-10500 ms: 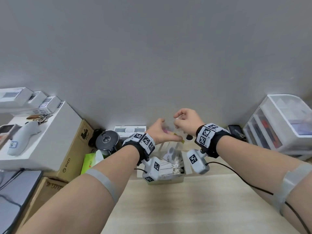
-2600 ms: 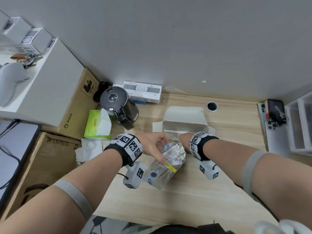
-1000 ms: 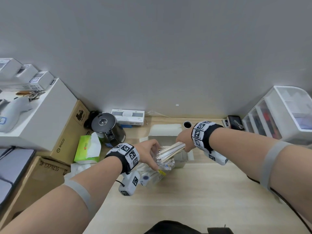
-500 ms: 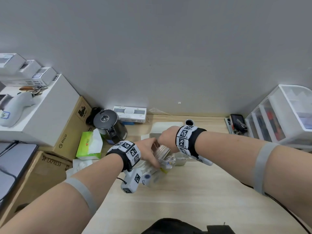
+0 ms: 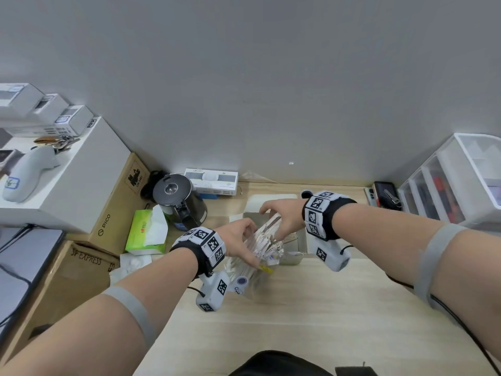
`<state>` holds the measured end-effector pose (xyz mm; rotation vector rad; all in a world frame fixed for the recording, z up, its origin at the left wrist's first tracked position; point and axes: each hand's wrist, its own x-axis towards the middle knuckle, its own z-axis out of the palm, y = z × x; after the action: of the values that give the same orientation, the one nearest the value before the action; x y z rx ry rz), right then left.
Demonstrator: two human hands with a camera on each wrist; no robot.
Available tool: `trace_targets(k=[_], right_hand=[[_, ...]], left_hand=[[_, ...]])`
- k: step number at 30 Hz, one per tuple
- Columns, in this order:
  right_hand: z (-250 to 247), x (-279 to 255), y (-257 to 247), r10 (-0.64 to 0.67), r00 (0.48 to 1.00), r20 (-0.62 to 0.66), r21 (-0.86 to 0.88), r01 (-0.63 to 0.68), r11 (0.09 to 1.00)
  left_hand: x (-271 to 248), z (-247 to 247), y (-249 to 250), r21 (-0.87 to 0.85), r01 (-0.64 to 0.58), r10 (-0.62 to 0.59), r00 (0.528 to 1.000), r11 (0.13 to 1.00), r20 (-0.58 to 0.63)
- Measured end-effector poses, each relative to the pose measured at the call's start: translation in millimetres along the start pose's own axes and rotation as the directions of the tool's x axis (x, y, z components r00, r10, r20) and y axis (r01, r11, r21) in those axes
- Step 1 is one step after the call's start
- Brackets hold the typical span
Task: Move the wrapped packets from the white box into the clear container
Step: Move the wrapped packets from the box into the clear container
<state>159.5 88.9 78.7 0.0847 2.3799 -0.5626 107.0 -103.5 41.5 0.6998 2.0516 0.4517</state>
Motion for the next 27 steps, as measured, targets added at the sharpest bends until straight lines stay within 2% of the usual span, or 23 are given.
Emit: trace_targets(k=[2,4,8,11,14,16,19,22,24,27], right_hand=[[10,1,0,0.049,0.999,0.022,0.195,-0.053,0.979],[22,1,-6,0.054,0.998,0.012,0.309,-0.055,0.949],[42,8,-25,0.103,0.986,-0.129,0.441,-0.036,0.897],[55,16,-30,0.123,0.961,-0.249,0.505,0.021,0.863],[53,20,-30,0.094,0.961,-0.262,0.585,0.080,0.807],[42,25,-20,0.137,0.945,-0.297,0.599,0.072,0.798],[30,47,8,0.208,0.940,-0.271,0.479,-0.055,0.876],[38,69,30,0.207,0.976,-0.064,0.131,-0.197,0.972],[53,81,37,0.199,0.979,0.041,-0.079,-0.195,0.978],[76,99,42,0.158,0.976,0.149,-0.257,-0.116,0.960]], left_hand=[[2,0,-1,-0.019,-0.009,0.008,1.000,1.000,-0.008],[4,0,-1,-0.041,-0.017,0.017,1.000,0.999,-0.020],[11,2,-1,-0.139,-0.021,0.018,1.000,0.990,-0.018],[11,3,-1,-0.152,-0.007,0.002,1.000,0.988,-0.030],[11,-1,-5,-0.138,0.032,-0.031,0.999,0.990,0.008],[11,-3,-10,-0.086,0.058,-0.055,0.998,0.995,0.034],[14,-5,-19,-0.026,0.058,-0.055,0.995,0.998,0.088],[11,-7,-19,0.021,0.046,-0.049,0.985,0.999,0.163],[12,-7,-21,0.045,0.036,-0.045,0.974,0.998,0.223],[17,-6,-27,0.077,0.021,-0.042,0.961,0.997,0.275]])
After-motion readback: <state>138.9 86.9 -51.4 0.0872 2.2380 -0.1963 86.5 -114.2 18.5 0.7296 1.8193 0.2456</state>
